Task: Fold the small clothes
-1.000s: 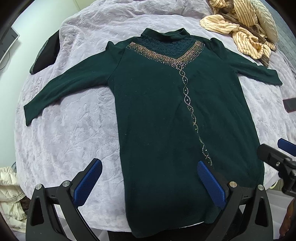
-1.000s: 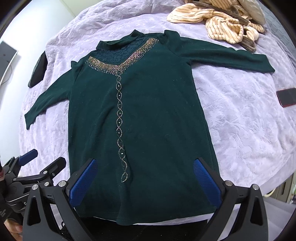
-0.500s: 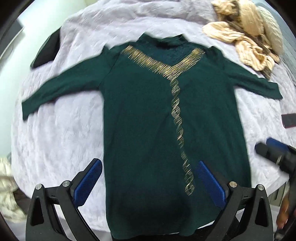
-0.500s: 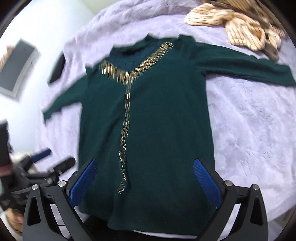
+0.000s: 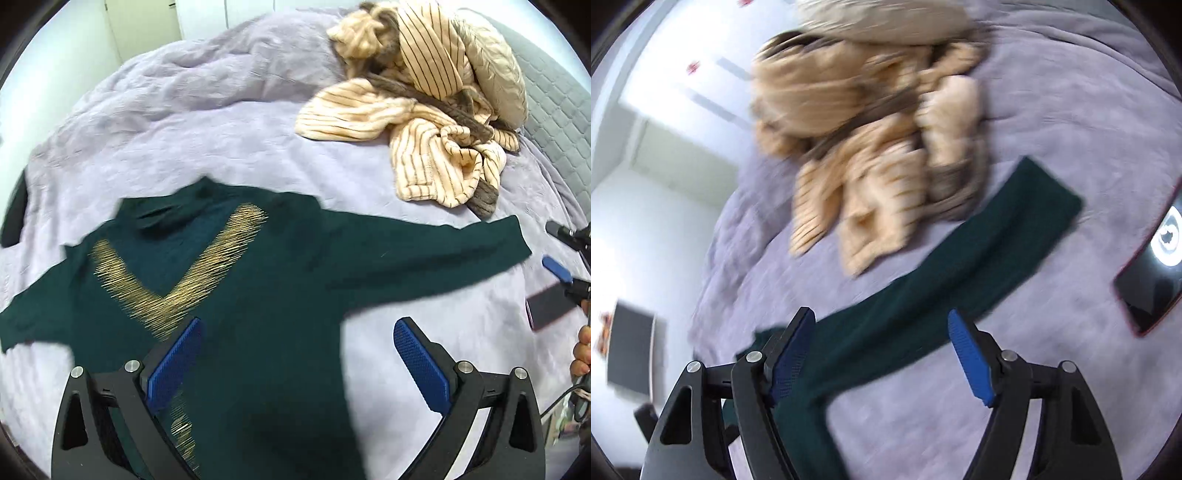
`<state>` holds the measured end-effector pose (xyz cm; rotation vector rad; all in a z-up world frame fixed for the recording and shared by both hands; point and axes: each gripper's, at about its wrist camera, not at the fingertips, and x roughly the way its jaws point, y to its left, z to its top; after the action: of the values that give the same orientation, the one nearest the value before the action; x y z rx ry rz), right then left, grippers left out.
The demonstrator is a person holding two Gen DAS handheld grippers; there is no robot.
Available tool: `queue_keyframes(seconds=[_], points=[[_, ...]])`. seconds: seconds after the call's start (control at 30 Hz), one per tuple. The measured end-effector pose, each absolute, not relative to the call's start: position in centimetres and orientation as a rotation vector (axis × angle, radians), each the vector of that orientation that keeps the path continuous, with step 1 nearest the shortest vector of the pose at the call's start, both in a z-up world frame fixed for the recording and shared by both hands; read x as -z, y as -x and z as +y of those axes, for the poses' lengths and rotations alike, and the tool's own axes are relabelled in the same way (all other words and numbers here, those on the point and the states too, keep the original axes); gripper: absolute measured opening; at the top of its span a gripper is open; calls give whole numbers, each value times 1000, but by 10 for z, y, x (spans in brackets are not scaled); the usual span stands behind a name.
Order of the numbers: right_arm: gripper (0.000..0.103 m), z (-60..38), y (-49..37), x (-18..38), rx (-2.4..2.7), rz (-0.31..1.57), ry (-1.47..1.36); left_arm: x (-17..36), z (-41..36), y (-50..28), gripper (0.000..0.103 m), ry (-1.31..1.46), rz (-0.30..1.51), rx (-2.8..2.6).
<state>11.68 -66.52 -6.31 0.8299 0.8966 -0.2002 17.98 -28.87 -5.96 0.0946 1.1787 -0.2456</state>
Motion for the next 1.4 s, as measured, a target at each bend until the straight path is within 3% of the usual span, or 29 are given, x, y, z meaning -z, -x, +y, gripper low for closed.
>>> queue_keyframes(seconds=[0.27, 0.53, 0.57, 0.63, 0.67, 0.93, 1.1, 1.4], points=[[78, -750, -126, 151, 397, 924, -927, 147, -360, -224, 103, -114, 1242, 187], [77, -781, -124, 179, 365, 832, -1046, 177, -378, -230, 103, -173, 1280, 174], [70, -783, -126, 180, 371, 828, -1060, 176, -378, -230, 103, -176, 1278, 176], [35, -786, -131, 187, 345, 826, -1111, 175, -378, -230, 103, -174, 1268, 169], [4, -787, -133, 190, 311, 827, -1148, 174, -378, -232, 103, -170, 1259, 162], [5, -757, -146, 126, 135, 742, -1035, 179, -415, -244, 103, -222, 1173, 174], [5, -723, -165, 76, 21, 681, -977, 204, -430, -241, 103, -271, 1223, 194], [5, -607, -203, 15, -180, 672, -865, 148, -352, -236, 103, -149, 1174, 243]])
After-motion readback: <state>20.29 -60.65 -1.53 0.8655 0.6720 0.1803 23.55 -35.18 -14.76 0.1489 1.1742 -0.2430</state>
